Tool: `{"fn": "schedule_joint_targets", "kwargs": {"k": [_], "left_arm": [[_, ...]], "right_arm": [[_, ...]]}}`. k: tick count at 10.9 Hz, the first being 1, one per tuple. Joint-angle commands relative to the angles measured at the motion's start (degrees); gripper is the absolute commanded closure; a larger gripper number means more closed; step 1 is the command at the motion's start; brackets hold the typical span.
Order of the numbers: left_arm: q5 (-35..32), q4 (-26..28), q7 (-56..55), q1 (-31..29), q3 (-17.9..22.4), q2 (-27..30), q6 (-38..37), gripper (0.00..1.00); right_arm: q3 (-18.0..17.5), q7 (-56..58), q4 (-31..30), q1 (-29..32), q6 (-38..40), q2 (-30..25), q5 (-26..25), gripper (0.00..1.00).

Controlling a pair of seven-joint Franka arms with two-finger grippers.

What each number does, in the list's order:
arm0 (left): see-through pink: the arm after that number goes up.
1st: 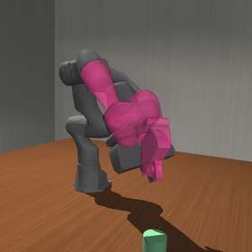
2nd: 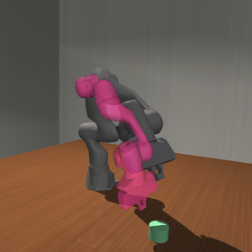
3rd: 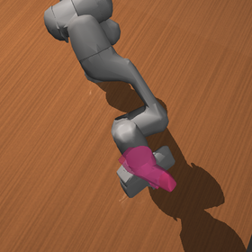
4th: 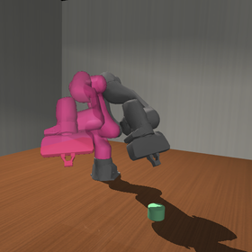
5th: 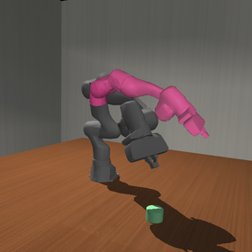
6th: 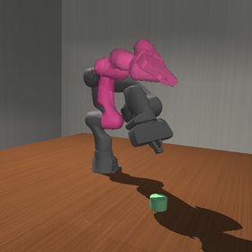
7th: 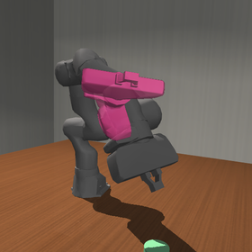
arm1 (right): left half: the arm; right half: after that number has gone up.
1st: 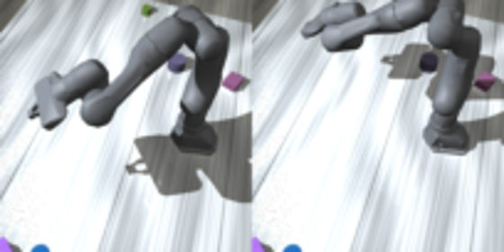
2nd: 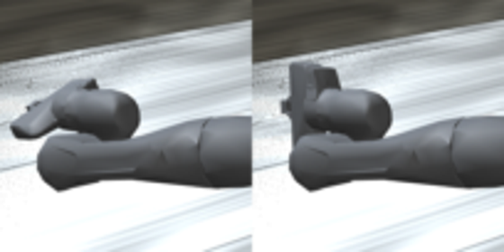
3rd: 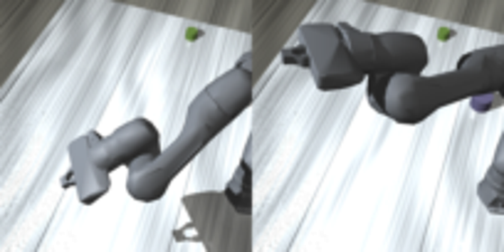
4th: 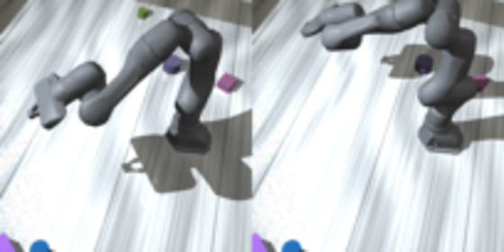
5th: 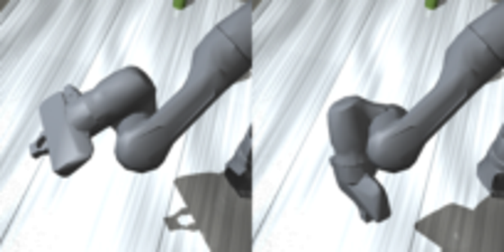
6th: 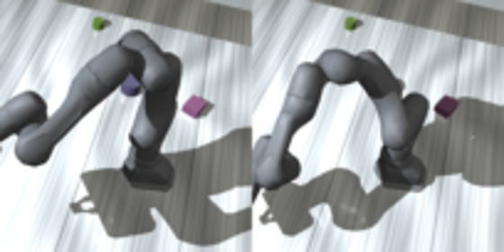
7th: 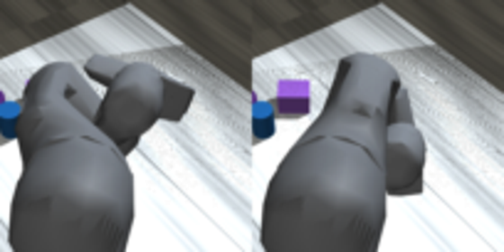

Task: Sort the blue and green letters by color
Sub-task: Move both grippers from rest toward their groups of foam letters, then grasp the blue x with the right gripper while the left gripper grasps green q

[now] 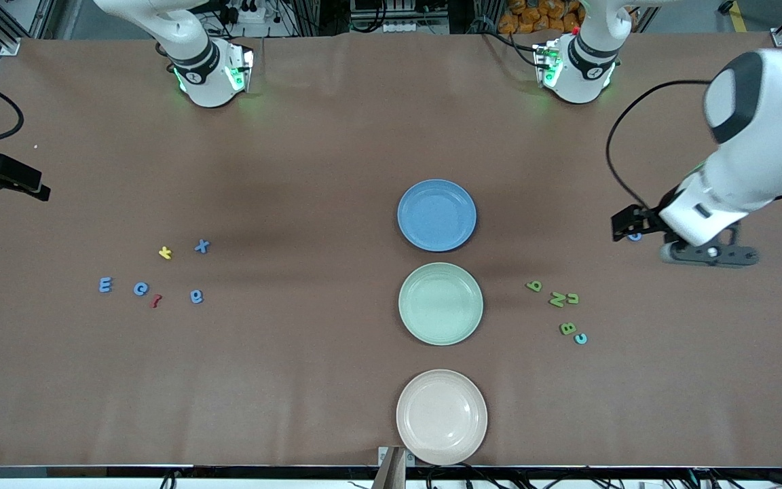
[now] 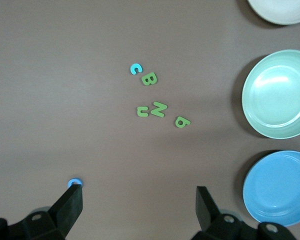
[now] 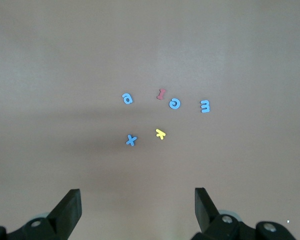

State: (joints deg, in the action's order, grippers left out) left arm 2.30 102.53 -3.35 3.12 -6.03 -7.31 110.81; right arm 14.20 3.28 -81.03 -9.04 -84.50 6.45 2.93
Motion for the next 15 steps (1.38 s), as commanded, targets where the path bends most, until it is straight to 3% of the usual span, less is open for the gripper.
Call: {"fn": "schedule_joint_targets", "kwargs": {"k": [1, 5, 8, 15], "left_arm": [[-0.45, 3.99, -0.43, 0.13, -0.57, -2.26, 4.76, 0.00], [-0.54, 3.99, -2.00, 0.74, -0.56, -6.83, 9.41, 0.00], [-0.63, 4.08, -6.65, 3.28, -0.48, -10.87, 13.28, 0.00], [-3.80, 3.73, -34.31, 6.19, -0.57, -18.43, 21.62, 0.00]], "right_arm": [[0.39, -0.20, -1.76, -0.72, -1.45, -0.47, -0.99, 0.00], [0.13, -2.56, -9.92, -0.89, -9.61, -0.92, -0.73, 0.00], [-2.33, -9.93, -20.54, -0.89, -21.98, -1.00, -0.73, 0.00], [-6.03, -26.11, -44.45, -1.16, -50.72, 1.54, -0.20, 0.00]]}}
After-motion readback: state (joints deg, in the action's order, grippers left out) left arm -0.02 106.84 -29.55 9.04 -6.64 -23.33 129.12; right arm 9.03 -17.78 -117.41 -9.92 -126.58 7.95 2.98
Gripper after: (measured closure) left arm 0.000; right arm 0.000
